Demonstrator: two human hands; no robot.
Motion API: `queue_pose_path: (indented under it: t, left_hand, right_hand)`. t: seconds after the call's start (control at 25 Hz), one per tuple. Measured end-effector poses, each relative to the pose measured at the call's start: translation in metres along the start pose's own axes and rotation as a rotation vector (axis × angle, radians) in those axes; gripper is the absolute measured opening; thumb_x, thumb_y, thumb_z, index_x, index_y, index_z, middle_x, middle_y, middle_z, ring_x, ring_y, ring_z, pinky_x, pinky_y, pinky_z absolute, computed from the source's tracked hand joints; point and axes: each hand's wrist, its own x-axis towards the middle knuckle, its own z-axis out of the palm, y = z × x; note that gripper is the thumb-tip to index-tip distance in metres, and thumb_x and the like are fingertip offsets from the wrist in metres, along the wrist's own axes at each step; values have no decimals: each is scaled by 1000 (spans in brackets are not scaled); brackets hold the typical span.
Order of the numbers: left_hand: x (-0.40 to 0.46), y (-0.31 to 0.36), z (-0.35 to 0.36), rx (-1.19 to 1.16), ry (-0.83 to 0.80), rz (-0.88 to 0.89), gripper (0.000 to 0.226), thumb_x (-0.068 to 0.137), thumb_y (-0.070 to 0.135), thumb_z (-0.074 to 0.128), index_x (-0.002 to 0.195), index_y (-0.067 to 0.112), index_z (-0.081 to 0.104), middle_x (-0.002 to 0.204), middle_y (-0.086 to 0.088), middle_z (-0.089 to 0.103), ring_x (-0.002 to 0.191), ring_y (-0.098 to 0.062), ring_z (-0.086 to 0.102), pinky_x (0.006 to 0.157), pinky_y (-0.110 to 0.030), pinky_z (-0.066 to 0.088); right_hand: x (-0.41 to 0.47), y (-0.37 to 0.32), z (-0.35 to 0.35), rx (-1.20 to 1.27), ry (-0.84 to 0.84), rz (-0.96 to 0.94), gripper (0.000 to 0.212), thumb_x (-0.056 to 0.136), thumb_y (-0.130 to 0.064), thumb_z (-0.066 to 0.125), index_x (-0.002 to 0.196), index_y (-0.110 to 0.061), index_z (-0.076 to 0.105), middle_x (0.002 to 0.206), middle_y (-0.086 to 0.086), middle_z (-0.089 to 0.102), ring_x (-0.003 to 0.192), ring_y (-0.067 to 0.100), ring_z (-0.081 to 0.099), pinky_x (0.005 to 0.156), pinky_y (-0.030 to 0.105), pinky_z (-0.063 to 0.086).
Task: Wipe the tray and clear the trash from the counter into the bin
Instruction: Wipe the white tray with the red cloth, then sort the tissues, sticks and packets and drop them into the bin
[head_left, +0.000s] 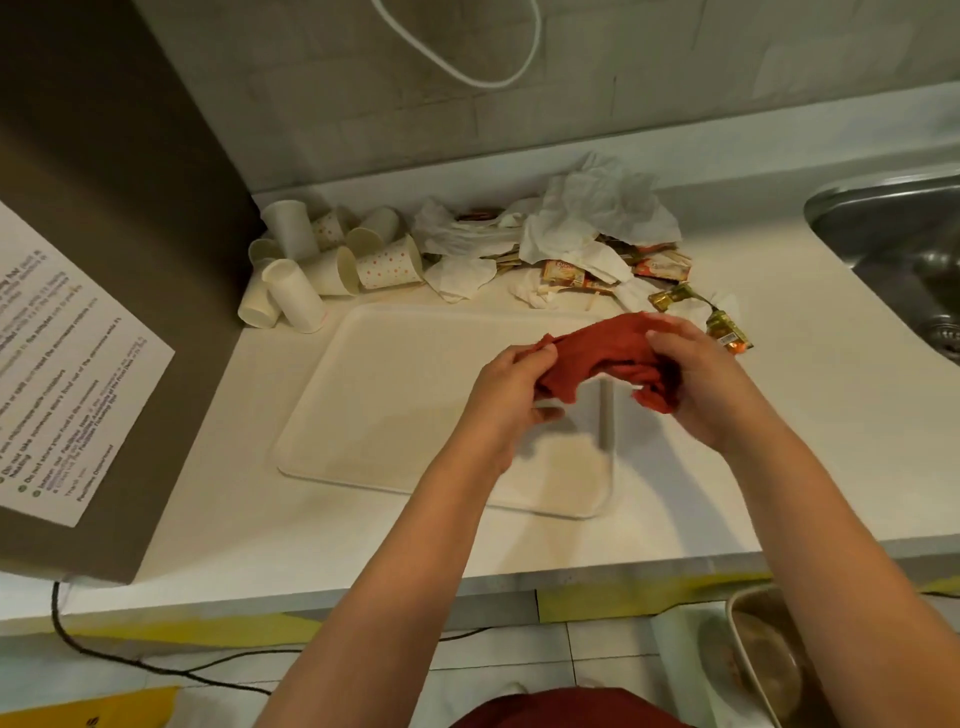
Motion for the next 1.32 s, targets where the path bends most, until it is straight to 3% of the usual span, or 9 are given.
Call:
queue_pose_path:
  t: [0.16,0.4,0.52,0.68,0.92,1.0,1.12,1.2,1.32]
  left_hand:
    - [7,-24,23,376,-91,31,7,89,20,61,87,15,58,88,-7,64,69,-17,62,63,-26,55]
    - [10,-65,67,746,-175,153,24,92,20,56,114,12,53,89,-7,63,58,-5,55,42,-7,41]
    - [13,-76,78,890,-198,199,19,92,17,54,110,10,57,95,-9,66,72,-16,63,65,-19,51]
    - [13,-82,81,1135,-187,438,31,86,10,58,116,12,55,118,-9,50,107,-25,52,91,-39,46]
    - [17,-78,83,1198,-391,330,45,87,6,58,131,16,53,125,-11,57,113,-29,54,95,-32,43]
    - [12,-75,73,1079,-338,383,39,91,7,49,128,17,56,125,-9,58,113,-24,54,95,-28,42]
    - [18,-61,37,1028,-136,485,32,91,13,50,122,18,59,124,-3,57,108,-17,55,89,-19,39]
    - [29,-47,0,981,90,494,29,90,13,53,118,17,62,124,-2,57,102,-13,54,84,-12,35]
    - [44,-36,-68,986,462,458,27,88,9,54,113,16,63,124,-4,56,105,-18,56,90,-22,38]
  right_hand:
    - [-6,-14,-55,-418,66,22,12,90,-12,58,89,-21,65,80,13,61,66,25,56,56,32,48]
    - [-6,3,-93,-799,231,161,12,88,-9,58,96,-16,65,87,14,63,62,27,59,43,27,53]
    - [-3,20,-99,-893,372,157,18,85,-15,63,100,-23,60,99,12,58,68,27,59,53,33,56]
    - [-1,37,-100,-1222,519,106,34,78,-27,69,109,-19,58,112,13,48,108,38,44,83,49,50]
    - [11,29,-86,-1267,387,262,22,85,-8,53,105,-1,61,84,12,52,82,28,52,62,31,42]
    - [10,24,-81,-1318,428,252,25,85,-8,52,108,0,60,90,15,53,89,32,53,65,32,43]
    - [8,23,-56,-1292,514,-106,31,85,-10,53,114,-1,58,115,20,51,108,38,47,77,37,42]
    - [13,24,-30,-1174,401,-263,32,85,-12,54,116,-2,57,118,20,51,108,36,50,81,36,44]
    - [30,37,0,-1150,266,-189,38,89,-16,52,124,-3,49,120,19,49,108,35,52,85,37,44]
